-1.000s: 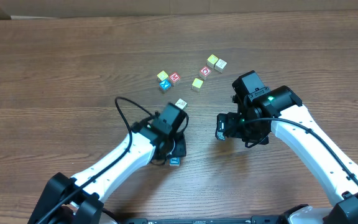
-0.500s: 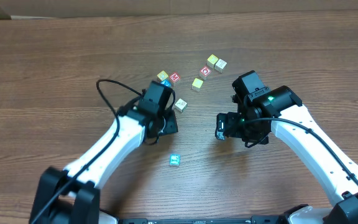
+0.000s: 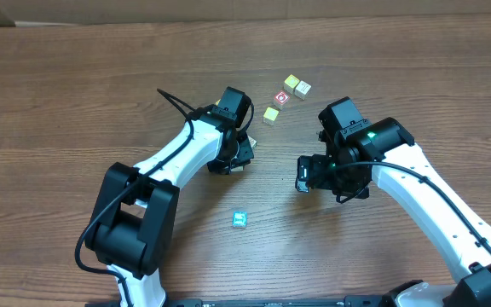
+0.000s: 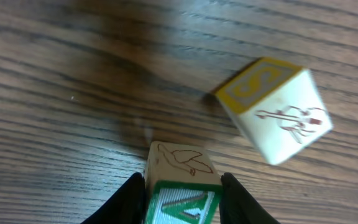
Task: Flip 5 blocks
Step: 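Move the left gripper to the green V block and grasp it, then carry the green V block beside the blue L block and release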
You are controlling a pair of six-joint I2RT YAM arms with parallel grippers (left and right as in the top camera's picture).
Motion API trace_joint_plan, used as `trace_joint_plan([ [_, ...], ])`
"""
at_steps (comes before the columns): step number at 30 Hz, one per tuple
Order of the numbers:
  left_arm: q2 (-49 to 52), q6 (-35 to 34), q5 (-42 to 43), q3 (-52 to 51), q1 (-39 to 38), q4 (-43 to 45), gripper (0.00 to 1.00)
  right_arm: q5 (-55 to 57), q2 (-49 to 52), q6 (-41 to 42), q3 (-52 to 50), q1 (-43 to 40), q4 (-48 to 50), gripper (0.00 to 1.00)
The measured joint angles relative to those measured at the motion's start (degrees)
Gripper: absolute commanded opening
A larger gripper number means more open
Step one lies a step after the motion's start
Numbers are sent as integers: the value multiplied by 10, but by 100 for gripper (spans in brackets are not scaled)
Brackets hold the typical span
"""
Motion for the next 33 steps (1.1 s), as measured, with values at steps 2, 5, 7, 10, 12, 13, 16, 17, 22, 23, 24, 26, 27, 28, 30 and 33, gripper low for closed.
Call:
trace_joint_plan([
  [2, 0, -9, 0, 0, 2, -1, 23, 0, 0, 0, 0, 0, 0, 97],
  [5, 0, -13, 0, 1, 3, -5, 20, 0, 0, 0, 0, 0, 1, 97],
  [7, 0, -12, 0, 2, 3, -6, 21, 0, 0, 0, 0, 0, 0, 97],
  [10, 0, -8, 0, 5, 3, -12, 20, 0, 0, 0, 0, 0, 0, 97],
  [12, 0, -3, 0, 11, 3, -28, 20, 0, 0, 0, 0, 0, 0, 97],
  [13, 0, 0, 0, 17, 3, -38, 18, 0, 0, 0, 0, 0, 0, 97],
  [16, 1, 13, 0, 52, 3, -90, 16, 0, 0, 0, 0, 0, 0, 97],
  [17, 1, 19, 0, 67, 3, -108, 15, 0, 0, 0, 0, 0, 0, 97],
  [22, -8, 38, -16, 125, 3, -192, 15, 0, 0, -1, 0, 0, -6, 97],
  [23, -16, 41, -22, 125, 3, -208, 15, 0, 0, 0, 0, 0, -7, 97],
  [24, -25, 43, -29, 125, 3, -226, 15, 0, 0, 0, 0, 0, -8, 97],
  [26, -51, 51, -42, 123, 2, -249, 16, 0, 0, 0, 0, 0, -9, 97],
  [27, -67, 53, -49, 118, 2, -254, 16, 0, 0, 0, 0, 0, -9, 97],
  [28, -86, 56, -56, 109, 2, -257, 17, 0, 0, -1, 0, 0, -9, 97],
  [30, -137, 61, -66, 77, -1, -258, 19, 0, 0, -1, 0, 0, -9, 97],
  [33, -210, 69, -69, 15, -4, -245, 23, 1, 0, 0, -1, 0, -9, 97],
])
